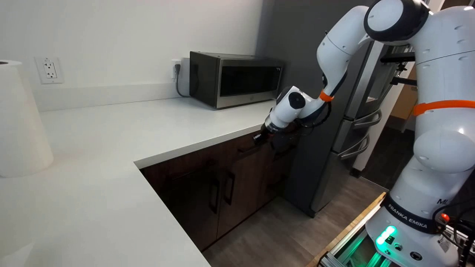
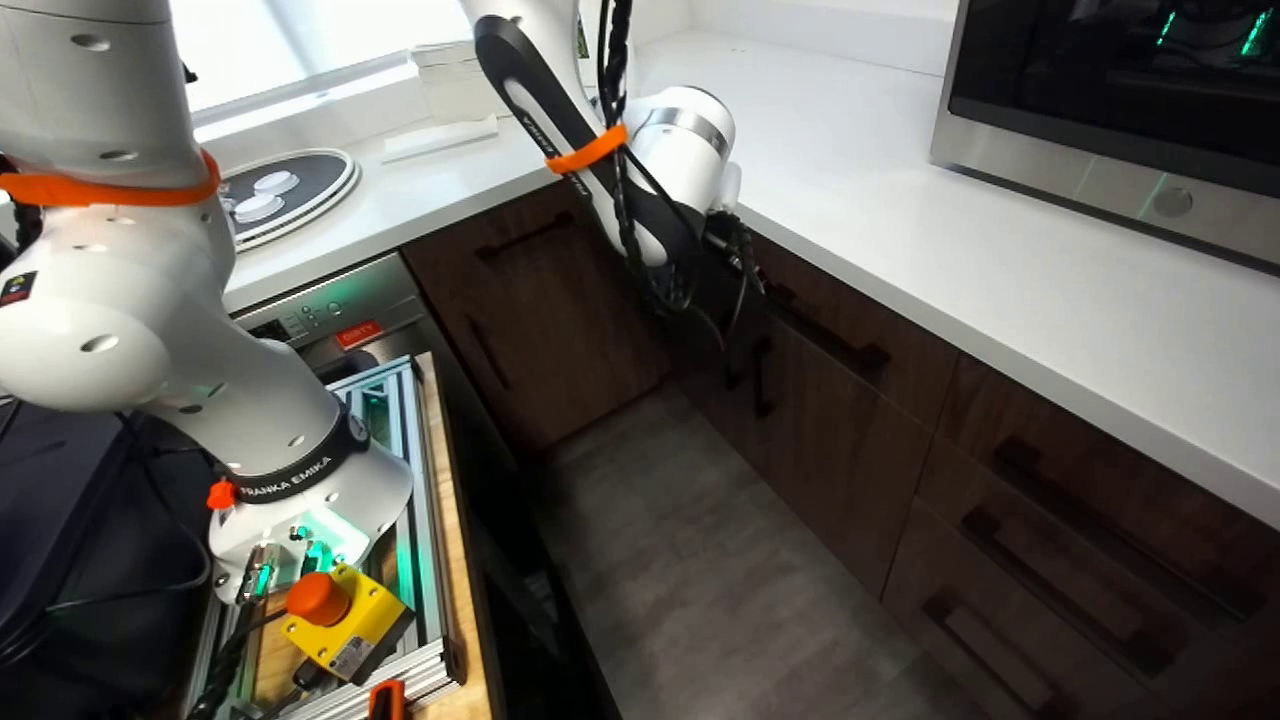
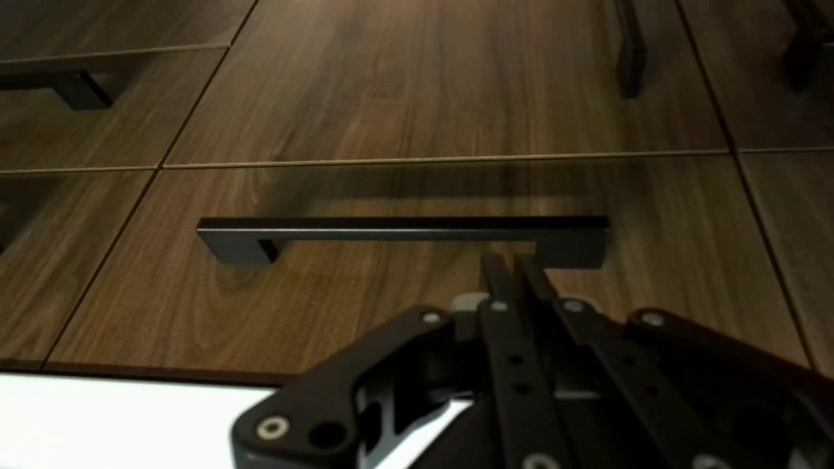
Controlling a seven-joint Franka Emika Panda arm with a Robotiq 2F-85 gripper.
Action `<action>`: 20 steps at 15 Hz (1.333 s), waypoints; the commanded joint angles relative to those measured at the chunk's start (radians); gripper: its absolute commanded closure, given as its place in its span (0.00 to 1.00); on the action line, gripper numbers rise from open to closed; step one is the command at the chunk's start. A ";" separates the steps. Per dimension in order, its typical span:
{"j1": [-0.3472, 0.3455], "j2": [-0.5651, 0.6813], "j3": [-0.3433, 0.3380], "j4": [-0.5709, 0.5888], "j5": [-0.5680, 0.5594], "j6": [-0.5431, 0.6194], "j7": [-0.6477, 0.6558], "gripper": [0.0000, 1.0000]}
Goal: Close the drawer
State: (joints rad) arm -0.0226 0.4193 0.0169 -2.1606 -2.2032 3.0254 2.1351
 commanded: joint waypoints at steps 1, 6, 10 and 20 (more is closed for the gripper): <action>0.026 -0.185 -0.086 -0.190 0.090 0.098 -0.105 0.60; -0.024 -0.364 -0.192 -0.395 0.189 0.292 -0.334 0.22; -0.057 -0.432 -0.248 -0.442 0.113 0.414 -0.339 0.00; -0.064 -0.443 -0.258 -0.418 0.018 0.444 -0.272 0.00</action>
